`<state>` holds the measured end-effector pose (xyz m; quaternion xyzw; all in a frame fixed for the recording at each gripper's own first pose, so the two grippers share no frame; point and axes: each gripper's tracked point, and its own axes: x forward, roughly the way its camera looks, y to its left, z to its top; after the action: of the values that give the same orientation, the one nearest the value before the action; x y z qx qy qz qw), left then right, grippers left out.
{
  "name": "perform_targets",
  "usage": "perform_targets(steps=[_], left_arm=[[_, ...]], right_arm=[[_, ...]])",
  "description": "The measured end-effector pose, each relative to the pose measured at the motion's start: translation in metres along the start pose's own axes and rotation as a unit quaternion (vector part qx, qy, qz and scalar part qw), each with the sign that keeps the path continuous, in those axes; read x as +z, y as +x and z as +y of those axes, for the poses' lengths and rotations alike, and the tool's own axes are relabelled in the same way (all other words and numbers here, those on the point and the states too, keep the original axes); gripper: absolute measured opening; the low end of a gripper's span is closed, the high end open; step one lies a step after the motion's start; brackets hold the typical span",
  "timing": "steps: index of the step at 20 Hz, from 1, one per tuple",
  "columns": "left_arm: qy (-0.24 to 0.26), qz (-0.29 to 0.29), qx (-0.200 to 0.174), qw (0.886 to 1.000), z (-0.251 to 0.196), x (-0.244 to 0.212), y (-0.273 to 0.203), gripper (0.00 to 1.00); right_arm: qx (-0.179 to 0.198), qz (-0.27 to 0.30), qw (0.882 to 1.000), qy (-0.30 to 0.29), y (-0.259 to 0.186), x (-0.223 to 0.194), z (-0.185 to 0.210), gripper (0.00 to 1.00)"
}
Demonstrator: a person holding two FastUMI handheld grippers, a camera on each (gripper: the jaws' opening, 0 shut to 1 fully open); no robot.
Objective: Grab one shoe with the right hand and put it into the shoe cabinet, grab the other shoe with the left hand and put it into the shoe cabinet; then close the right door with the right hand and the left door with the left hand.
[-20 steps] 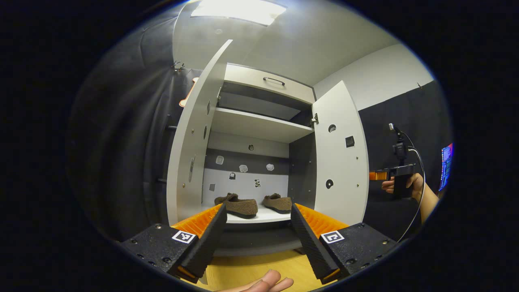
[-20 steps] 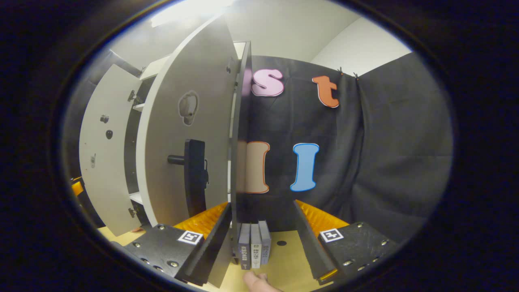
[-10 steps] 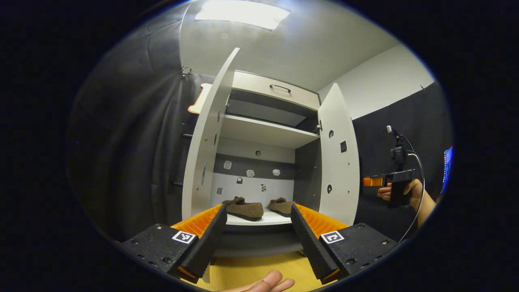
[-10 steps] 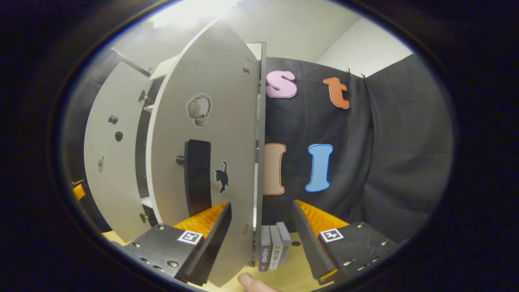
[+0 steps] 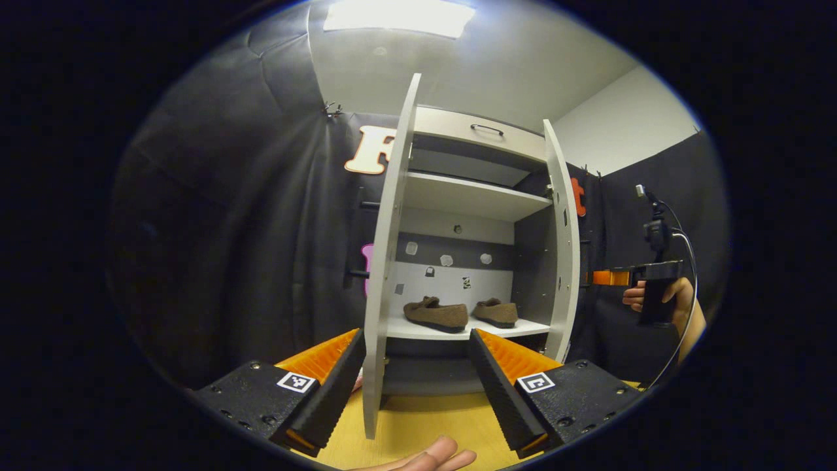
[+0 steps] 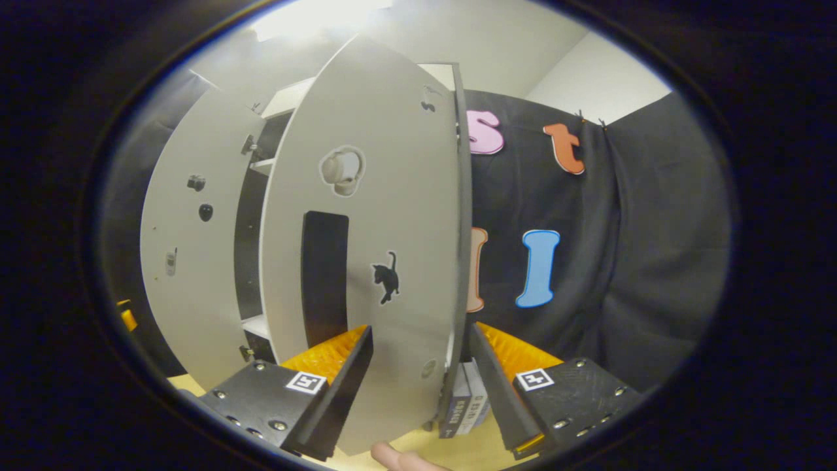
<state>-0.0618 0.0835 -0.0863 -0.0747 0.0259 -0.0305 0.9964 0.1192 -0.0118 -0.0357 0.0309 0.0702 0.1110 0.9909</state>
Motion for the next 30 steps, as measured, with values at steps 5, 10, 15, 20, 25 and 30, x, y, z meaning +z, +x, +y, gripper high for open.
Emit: perform_targets(steps=[5, 10, 15, 20, 25, 30], left_arm=[[0.02, 0.017, 0.014, 1.0, 0.014, -0.004, -0.007, 0.96], [0.037, 0.024, 0.036, 0.998, 0.045, -0.008, -0.003, 0.96], [0.037, 0.037, 0.057, 0.997, 0.081, -0.009, 0.001, 0.94], [0.044, 0.039, 0.087, 0.994, 0.136, 0.009, 0.018, 0.96], [0.005, 0.051, 0.055, 0.997, 0.168, 0.012, 0.067, 0.96], [-0.021, 0.052, 0.034, 0.998, 0.194, 0.025, 0.115, 0.96]], right_arm=[[0.022, -0.01, 1.0, -0.018, -0.008, -0.002, 0.029, 0.96], [0.033, -0.011, 0.999, 0.0, -0.033, -0.012, 0.028, 0.94], [0.047, -0.021, 0.999, 0.01, -0.061, -0.025, 0.034, 0.96], [0.058, -0.03, 0.998, -0.01, -0.082, -0.034, 0.045, 0.94], [0.072, -0.042, 0.997, 0.002, -0.101, -0.034, 0.054, 0.96], [0.066, -0.046, 0.997, 0.005, -0.128, -0.04, 0.056, 0.94]])
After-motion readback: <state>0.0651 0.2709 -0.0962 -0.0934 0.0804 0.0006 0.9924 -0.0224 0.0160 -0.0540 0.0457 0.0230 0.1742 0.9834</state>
